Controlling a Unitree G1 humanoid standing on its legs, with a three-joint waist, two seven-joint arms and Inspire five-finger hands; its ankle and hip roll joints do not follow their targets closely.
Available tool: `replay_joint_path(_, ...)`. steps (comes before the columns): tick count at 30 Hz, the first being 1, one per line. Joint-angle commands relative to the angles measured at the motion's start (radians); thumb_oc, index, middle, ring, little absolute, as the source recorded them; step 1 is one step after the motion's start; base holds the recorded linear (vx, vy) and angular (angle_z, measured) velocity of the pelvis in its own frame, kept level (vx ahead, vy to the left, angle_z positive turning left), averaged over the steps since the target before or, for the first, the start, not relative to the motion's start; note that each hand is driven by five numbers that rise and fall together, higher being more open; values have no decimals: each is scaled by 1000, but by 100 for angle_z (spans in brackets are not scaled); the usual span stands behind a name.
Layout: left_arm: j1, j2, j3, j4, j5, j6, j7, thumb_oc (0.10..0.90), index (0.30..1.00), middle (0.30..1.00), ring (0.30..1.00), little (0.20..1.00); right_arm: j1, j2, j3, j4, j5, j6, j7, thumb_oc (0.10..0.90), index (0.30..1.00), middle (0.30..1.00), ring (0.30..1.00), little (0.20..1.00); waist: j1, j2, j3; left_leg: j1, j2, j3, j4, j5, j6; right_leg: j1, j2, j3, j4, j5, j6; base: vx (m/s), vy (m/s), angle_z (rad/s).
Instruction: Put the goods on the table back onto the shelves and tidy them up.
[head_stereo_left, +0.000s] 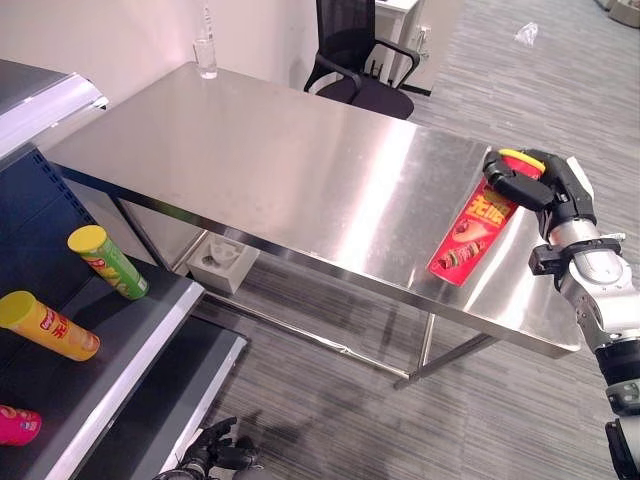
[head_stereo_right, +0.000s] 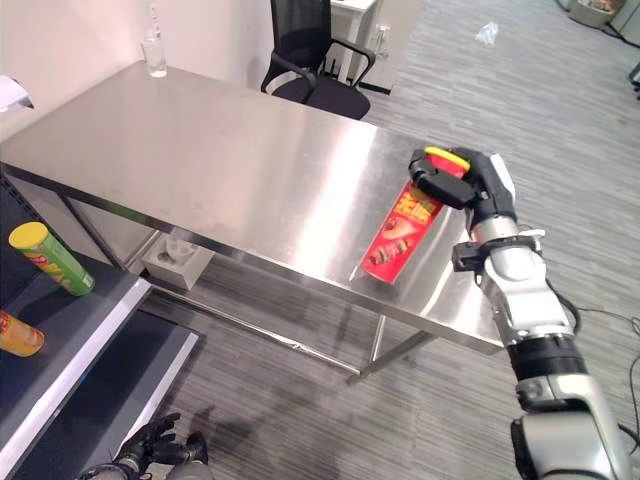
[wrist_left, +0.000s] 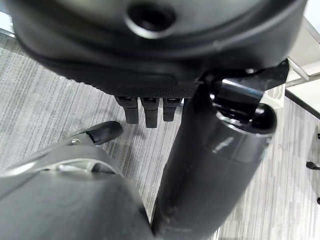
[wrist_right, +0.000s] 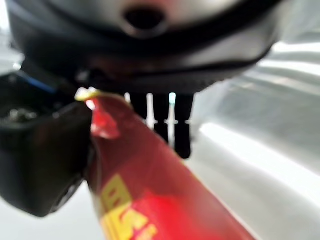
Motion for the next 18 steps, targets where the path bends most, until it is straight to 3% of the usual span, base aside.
replay_joint_path(1,-31,34,-31,-6,-1,-34,27,800,900,900,900,900,-136,-78,-152,-181,-11,-215,-80,400,300,300,300,300,50,20,-71,64,68,13,71,-134,-42,-14,-49,-30,137,-111,28,0,0,0)
replay_joint_path(6,-29,38,-37,0,17,-46,30,800,900,900,900,900,-129,-85,-192,-274,-57,-250,-92,400,300,300,300,300,56,20,-75,55,49,1,70,-146,-29,-28,-76,-33,162,-100,41,-15,50,17)
replay_joint_path(10,-40,54,-40,-21,8,-50,33,800,900,900,900,900,-127,-79,-172,-312,-55,-248,-73,400,300,300,300,300,53,24,-64,42,29,-10,70,-151,-9,-91,-119,2,271,-94,59,-117,56,6)
replay_joint_path(11,-61,69,-37,-32,0,-54,42,800,900,900,900,900,-104,-80,-175,-332,-49,-244,-62,400,300,300,300,300,31,20,-46,9,31,-34,69,-127,7,-137,-98,106,322,-103,55,-293,-53,14)
replay_joint_path(13,-96,83,-29,-42,-17,-63,51,800,900,900,900,900,-64,-82,-192,-367,-48,-240,-45,400,300,300,300,300,15,22,-36,-16,51,-77,65,-108,11,-175,-8,306,341,-178,60,-229,-120,57)
replay_joint_path(14,-104,86,-27,-46,-24,-65,56,800,900,900,900,900,-49,-77,-197,-378,-47,-240,-40,400,300,300,300,300,16,21,-33,-19,58,-93,70,-105,11,-167,16,354,340,-215,42,-113,-183,78)
replay_joint_path(15,-110,89,-26,-44,-30,-67,56,800,900,900,900,900,-40,-71,-204,-383,-40,-246,-35,400,300,300,300,300,25,18,-34,-27,70,-111,79,-100,8,-147,37,375,317,-239,23,-92,-223,39)
replay_joint_path(18,-99,89,-18,-46,-37,-66,54,800,900,900,900,900,-30,-51,-201,-388,-28,-254,-21,400,300,300,300,300,55,9,-52,-40,112,-120,103,-84,-15,-91,62,325,261,-253,-3,-83,-243,47)
